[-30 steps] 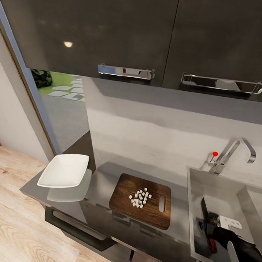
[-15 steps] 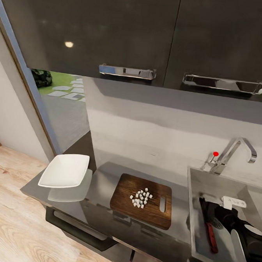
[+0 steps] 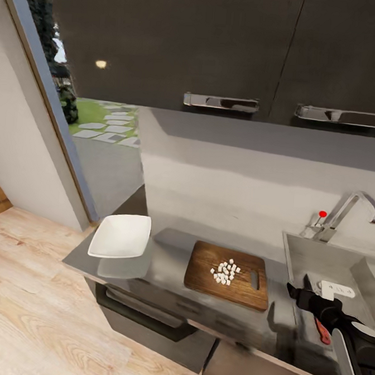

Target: In the kitchen, take the Vidalia onion out of the sink, dice it on the chopping board with the paring knife, put the diced onion into the bowl on the countertop, then place both the paring knife and the chopping board into the sink.

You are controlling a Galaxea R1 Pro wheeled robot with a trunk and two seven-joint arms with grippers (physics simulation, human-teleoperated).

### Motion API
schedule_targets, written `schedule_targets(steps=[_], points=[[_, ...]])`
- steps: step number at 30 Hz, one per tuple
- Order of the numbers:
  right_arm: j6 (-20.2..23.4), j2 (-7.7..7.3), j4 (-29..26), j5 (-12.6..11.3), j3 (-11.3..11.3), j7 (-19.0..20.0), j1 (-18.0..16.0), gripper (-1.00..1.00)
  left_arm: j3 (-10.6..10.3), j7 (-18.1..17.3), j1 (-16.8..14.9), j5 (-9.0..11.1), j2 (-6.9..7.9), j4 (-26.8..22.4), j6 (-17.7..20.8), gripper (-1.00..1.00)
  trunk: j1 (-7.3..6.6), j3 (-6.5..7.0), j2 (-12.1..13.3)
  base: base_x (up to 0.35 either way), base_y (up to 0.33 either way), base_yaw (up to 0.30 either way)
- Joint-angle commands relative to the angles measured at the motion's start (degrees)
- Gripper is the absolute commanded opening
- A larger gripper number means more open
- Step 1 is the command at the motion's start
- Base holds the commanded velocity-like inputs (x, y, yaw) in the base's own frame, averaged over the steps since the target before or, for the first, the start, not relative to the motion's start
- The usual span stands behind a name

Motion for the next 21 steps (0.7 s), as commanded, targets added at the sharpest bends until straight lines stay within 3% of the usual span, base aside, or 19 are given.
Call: schedule_targets(steps=[1, 11, 21], points=[[0.3, 0.01, -0.1, -0.3, -0.1, 0.1, 0.0, 1.00, -0.5, 0.5, 0.0, 0.6, 0.11, -0.1, -0.2, 1.00, 0.02, -0.10, -0.1, -0.117, 0.271, 0.000], [0.3, 0.01, -0.1, -0.3, 0.0, 0.1, 0.0, 1.00, -0.5, 0.5, 0.0, 0.6, 0.05, -0.1, -0.2, 1.00, 0.02, -0.10, -0.1, 0.011, 0.283, 0.000], [0.4, 0.01, 0.0, -0.3, 0.0, 0.1, 0.0, 1.00, -0.5, 0.5, 0.0, 0.6, 0.03, -0.1, -0.2, 1.00, 0.02, -0.10, -0.1, 0.030, 0.025, 0.000]])
